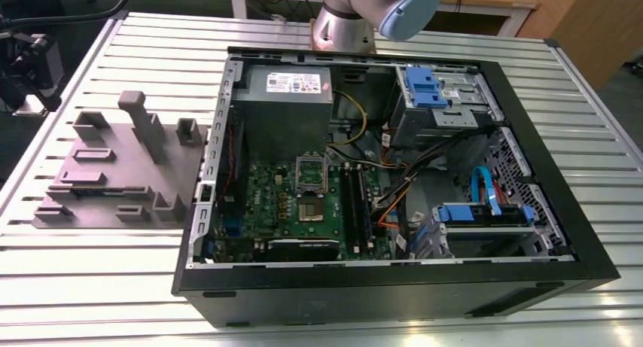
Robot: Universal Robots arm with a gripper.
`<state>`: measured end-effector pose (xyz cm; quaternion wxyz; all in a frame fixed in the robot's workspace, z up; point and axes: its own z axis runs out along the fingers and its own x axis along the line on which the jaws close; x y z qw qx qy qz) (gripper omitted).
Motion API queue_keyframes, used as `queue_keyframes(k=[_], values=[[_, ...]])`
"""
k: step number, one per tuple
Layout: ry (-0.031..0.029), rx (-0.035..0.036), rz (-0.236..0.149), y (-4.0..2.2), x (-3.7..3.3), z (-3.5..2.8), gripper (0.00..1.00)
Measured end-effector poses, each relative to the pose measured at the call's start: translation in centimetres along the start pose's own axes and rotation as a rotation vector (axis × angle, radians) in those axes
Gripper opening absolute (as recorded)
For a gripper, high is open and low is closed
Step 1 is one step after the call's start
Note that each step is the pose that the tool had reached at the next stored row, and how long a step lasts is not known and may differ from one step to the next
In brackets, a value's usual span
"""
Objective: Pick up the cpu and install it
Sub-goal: 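Pick up the cpu and move it towards the insertion slot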
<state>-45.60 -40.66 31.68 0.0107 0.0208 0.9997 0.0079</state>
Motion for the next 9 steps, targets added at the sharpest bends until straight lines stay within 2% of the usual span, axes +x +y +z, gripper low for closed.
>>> queue_keyframes(k=[9], values=[[-0.0001,-0.0001,0.000,0.01,-0.01,-0.48,0.47]])
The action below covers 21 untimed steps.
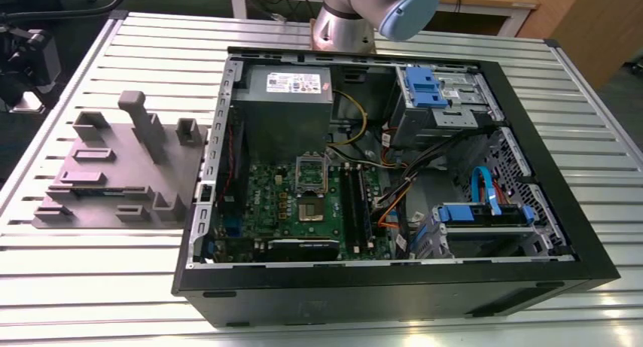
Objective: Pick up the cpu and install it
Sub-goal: 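Pick up the cpu and move it towards the insertion slot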
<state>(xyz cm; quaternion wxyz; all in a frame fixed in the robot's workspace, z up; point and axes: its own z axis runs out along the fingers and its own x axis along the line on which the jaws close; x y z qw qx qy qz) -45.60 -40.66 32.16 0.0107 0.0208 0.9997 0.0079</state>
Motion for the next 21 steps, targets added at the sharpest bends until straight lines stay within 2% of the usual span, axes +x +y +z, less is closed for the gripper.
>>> queue_keyframes(k=[21], values=[[0.0001,0.0005,0.000,0.02,-0.03,-1.11,0.47]])
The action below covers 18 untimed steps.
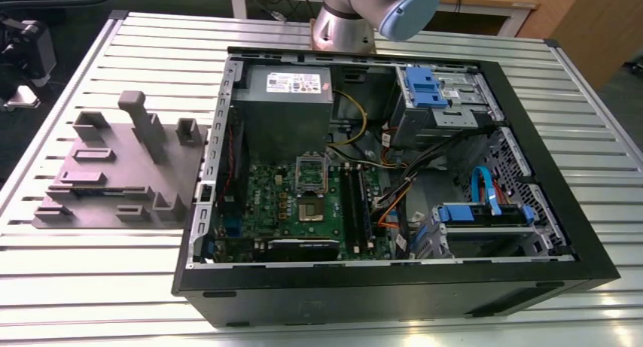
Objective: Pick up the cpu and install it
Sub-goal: 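Pick up the cpu and move it towards the insertion slot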
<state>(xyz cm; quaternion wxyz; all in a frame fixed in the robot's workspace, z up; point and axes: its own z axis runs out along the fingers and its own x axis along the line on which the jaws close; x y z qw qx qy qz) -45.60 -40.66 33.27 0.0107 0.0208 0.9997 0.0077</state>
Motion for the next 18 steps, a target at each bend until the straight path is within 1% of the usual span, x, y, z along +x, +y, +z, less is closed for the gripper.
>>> queue_keyframes(k=[18], values=[[-0.0001,0.0000,0.000,0.02,-0.02,-1.14,0.47]])
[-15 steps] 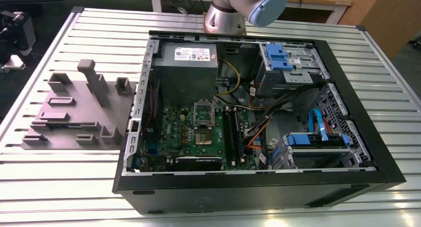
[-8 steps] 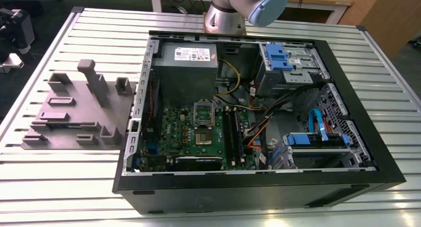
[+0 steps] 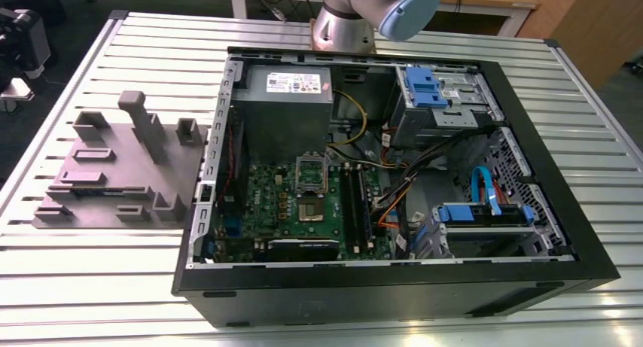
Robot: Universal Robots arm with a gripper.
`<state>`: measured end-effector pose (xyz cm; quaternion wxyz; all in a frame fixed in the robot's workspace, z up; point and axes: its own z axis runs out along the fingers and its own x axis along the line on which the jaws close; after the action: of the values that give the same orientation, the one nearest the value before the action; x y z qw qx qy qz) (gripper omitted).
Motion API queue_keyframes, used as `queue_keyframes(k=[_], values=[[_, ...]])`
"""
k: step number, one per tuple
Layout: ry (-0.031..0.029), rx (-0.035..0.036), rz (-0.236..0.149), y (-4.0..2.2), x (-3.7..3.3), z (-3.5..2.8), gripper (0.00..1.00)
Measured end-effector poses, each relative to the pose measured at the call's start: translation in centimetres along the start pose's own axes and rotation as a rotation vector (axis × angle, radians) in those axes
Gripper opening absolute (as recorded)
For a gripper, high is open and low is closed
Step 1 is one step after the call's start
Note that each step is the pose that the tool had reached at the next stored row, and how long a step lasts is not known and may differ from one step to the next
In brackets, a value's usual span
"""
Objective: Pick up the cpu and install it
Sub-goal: 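Pick up the cpu and move it towards the insertion slot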
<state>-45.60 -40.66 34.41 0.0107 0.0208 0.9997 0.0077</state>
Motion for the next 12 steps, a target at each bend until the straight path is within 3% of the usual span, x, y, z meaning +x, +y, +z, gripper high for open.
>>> queue_keyframes(k=[12], values=[[0.0000,0.0007,0.000,0.02,-0.02,-0.86,0.47]])
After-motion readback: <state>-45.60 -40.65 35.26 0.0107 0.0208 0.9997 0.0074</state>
